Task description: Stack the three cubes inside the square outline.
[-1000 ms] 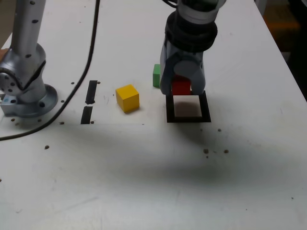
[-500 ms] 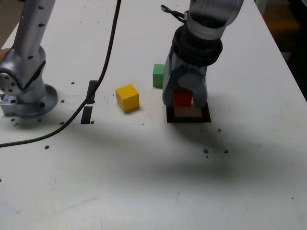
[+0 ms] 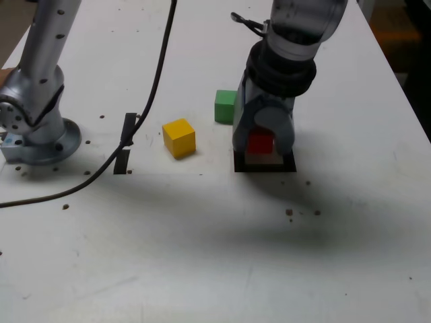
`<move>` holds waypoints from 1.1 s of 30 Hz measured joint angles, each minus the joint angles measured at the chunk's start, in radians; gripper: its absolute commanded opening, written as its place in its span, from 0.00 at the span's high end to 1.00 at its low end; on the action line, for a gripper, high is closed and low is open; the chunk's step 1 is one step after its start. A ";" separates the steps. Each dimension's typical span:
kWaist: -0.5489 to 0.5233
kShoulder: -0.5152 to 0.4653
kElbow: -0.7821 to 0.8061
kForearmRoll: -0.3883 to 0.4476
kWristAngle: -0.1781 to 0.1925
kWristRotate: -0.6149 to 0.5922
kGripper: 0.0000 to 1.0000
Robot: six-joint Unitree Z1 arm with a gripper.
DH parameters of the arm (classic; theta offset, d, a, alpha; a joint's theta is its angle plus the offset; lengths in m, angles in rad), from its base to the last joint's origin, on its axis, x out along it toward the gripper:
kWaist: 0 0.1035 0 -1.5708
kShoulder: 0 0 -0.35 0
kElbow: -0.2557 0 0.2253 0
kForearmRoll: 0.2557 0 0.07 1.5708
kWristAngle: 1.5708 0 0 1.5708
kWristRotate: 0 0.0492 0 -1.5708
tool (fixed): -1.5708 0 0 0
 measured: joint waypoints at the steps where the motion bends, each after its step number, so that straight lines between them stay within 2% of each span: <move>1: 0.001 0.006 -0.003 0.002 -0.003 0.001 0.27; 5: 0.003 0.019 -0.007 0.006 -0.010 0.005 0.14; 14: 0.002 0.012 -0.016 0.039 0.000 -0.010 0.10; 19: -0.011 -0.098 0.023 0.092 0.018 -0.062 0.09; 25: -0.019 -0.257 0.124 0.109 0.008 -0.168 0.09; 30: -0.012 -0.390 0.290 0.104 -0.009 -0.327 0.09; 33: 0.008 -0.413 0.369 0.060 -0.045 -0.386 0.09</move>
